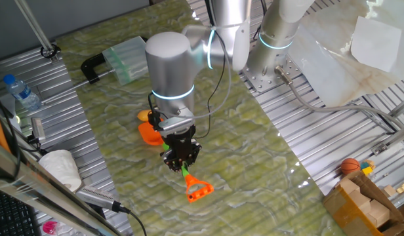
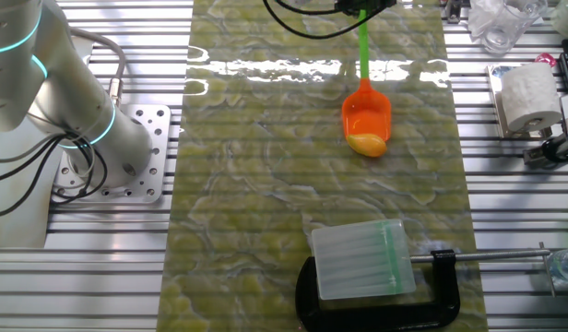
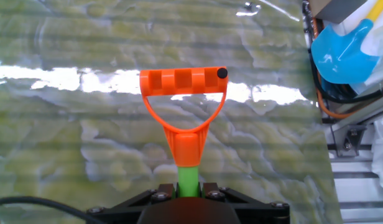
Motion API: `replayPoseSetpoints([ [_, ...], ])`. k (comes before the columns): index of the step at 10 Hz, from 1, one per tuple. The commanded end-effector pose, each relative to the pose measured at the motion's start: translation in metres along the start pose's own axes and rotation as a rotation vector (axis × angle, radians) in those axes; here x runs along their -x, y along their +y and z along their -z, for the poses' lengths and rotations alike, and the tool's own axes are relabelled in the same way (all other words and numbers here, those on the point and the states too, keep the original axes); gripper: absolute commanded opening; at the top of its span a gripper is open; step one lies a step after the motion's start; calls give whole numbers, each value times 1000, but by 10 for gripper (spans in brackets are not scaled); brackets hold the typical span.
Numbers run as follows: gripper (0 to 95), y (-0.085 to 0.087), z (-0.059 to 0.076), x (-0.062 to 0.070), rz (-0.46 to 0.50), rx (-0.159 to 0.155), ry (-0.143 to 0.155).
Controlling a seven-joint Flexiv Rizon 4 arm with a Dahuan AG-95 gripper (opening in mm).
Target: Use a shovel to scoop up an object
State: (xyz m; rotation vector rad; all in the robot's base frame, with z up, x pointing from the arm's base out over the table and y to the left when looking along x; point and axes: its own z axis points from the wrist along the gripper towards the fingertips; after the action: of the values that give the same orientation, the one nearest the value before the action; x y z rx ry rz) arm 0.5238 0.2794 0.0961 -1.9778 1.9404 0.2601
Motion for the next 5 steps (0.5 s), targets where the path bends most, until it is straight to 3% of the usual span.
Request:
replayPoseSetpoints([
  [1,0,-2,-1,-3,2,5,14],
  [5,0,-4,-2,-7,14,11,18],
])
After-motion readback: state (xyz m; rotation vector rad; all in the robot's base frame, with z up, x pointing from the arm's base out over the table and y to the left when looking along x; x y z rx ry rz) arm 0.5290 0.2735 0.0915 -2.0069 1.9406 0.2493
